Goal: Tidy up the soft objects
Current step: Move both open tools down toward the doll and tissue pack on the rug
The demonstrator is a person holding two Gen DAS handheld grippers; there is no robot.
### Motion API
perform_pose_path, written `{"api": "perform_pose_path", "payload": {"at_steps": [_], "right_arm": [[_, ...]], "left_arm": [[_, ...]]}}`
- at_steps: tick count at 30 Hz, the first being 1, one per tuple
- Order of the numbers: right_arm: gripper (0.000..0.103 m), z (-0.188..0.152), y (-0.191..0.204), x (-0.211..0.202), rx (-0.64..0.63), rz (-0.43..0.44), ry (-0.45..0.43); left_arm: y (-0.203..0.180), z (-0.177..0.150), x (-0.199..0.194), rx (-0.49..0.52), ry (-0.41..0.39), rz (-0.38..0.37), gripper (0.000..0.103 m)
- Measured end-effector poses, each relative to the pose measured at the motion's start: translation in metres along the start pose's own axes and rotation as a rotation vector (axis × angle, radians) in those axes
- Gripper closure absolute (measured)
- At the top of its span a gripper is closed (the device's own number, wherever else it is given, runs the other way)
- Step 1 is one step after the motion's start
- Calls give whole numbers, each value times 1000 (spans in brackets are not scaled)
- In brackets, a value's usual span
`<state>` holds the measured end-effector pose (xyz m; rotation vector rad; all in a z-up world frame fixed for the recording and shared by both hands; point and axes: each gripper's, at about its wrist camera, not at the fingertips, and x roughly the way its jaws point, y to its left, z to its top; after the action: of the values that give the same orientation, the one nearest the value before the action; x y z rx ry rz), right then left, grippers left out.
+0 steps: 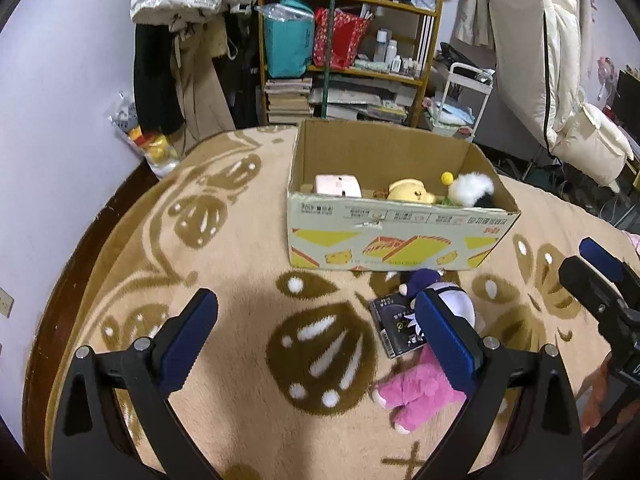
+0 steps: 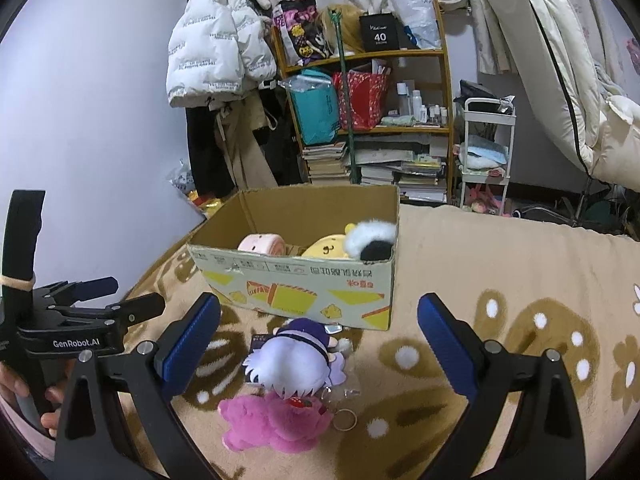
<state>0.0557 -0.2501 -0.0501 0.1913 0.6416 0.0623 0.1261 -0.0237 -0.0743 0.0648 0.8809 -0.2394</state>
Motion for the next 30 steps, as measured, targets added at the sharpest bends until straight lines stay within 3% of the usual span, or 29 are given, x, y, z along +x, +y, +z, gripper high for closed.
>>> {"api": "perform_pose_path", "payload": {"at_steps": [7,19,30], "right_arm": [[0,-9,-1,32,-9,13,112],[0,-30,11,79,-73,7,233],[0,-43,22,109,-122,19,306]], "left_arm": [[8,-3,33,-75,97,-45,5],[21,7,68,-145,148,-76,5],[10,2,100,-121,220,-98,5]]}}
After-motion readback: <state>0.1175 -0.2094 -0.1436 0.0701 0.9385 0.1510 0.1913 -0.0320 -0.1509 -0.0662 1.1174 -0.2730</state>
